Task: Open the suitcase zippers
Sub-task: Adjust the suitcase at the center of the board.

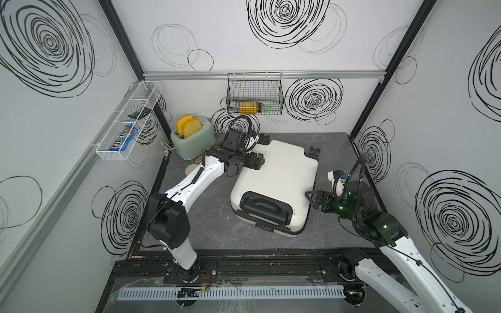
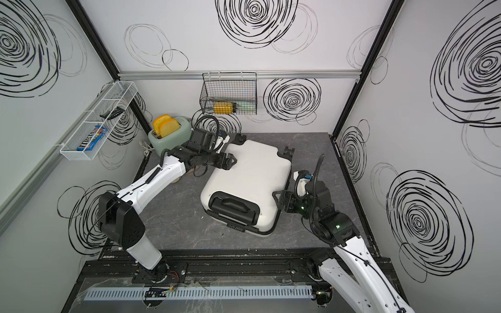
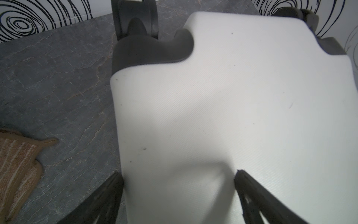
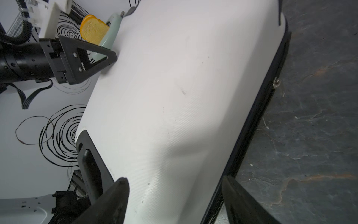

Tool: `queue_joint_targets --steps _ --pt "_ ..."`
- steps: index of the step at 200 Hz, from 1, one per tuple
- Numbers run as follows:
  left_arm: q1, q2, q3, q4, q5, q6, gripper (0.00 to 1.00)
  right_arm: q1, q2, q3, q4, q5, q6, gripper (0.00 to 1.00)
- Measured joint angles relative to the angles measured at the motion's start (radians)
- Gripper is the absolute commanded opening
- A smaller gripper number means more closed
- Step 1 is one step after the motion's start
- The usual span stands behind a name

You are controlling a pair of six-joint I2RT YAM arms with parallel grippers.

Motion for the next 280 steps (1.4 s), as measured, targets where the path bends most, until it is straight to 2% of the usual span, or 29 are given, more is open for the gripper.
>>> queue_joint_targets --steps 29,43,71,88,102,130,150,165,201,235,260,280 --pt "-0.006 0.000 0.000 0.000 -0.010 0.003 0.93 0.040 0.020 -0.056 0.040 -0.066 0.033 0.78" --pt "-0.009 0.002 0.005 -0.003 -0.024 0.004 0.93 0.106 0.021 -0.065 0.072 -0.026 0.060 0.78" --pt "-0.011 0.027 0.047 -0.009 -0.066 0.011 0.93 0.317 0.038 -0.092 0.146 0.071 0.125 0.78" --pt "-0.011 0.056 0.084 0.000 -0.087 0.014 0.93 0.469 0.099 -0.096 0.224 0.111 0.142 0.78" --pt "-0.014 0.081 0.117 0.010 -0.087 0.014 0.93 0.546 0.166 -0.094 0.294 0.118 0.135 0.78" --pt "-0.038 0.090 0.155 0.009 -0.077 0.011 0.93 0.578 0.244 -0.068 0.327 0.146 0.087 0.78" --pt "-0.051 0.055 0.162 -0.030 -0.077 0.009 0.94 0.553 0.174 -0.069 0.331 0.188 0.044 0.75" --pt "-0.046 -0.009 0.162 -0.079 -0.091 0.005 0.93 0.496 0.064 -0.090 0.367 0.206 0.007 0.73" --pt "0.002 -0.287 0.075 -0.158 -0.138 0.008 0.94 0.266 -0.188 -0.209 0.424 0.206 -0.063 0.71" --pt "0.047 -0.483 -0.058 -0.230 -0.156 -0.020 0.93 0.033 -0.177 -0.358 0.446 0.120 -0.095 0.69" --pt "0.066 -0.528 -0.178 -0.279 -0.171 -0.068 0.92 -0.126 -0.155 -0.476 0.506 0.020 -0.094 0.68" --pt "0.073 -0.549 -0.258 -0.328 -0.183 -0.108 0.91 -0.187 -0.163 -0.539 0.554 -0.034 -0.097 0.68"
